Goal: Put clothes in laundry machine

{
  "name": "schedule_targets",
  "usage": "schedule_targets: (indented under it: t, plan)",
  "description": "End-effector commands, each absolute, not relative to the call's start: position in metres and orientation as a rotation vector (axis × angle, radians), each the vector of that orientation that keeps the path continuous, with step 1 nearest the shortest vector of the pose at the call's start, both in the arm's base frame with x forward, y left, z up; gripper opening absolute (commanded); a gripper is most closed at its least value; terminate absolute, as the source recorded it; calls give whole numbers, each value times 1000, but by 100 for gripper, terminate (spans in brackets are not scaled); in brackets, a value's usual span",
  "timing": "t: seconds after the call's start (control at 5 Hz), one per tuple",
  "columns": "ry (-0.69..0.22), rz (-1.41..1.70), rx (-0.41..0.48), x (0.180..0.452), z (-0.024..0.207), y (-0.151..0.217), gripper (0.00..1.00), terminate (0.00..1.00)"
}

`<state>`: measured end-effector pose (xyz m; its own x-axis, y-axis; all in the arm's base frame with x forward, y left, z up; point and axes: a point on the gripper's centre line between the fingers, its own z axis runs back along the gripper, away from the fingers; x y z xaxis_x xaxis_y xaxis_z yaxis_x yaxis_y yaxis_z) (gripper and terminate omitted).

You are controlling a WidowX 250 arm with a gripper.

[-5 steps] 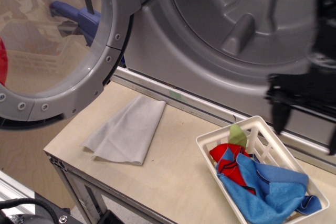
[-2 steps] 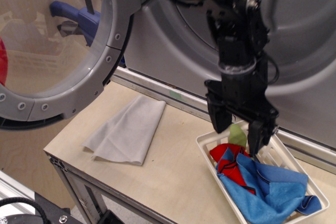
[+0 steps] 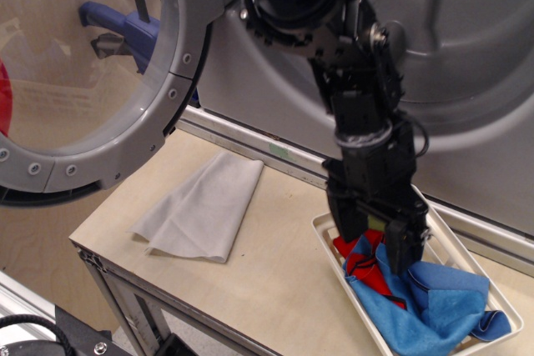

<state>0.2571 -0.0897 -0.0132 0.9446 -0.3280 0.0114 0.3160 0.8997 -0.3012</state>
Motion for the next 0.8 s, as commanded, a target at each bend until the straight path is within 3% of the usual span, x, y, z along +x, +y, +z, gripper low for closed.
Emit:
schedule_targets:
  t: [0.0,0.2,0.6]
  plan:
    - [38,-400,-305,258,-24,-99,100,0]
    - [105,-394,-312,253,-36,-102,100,0]
    - [111,-400,-275,246,-53,-111,100,0]
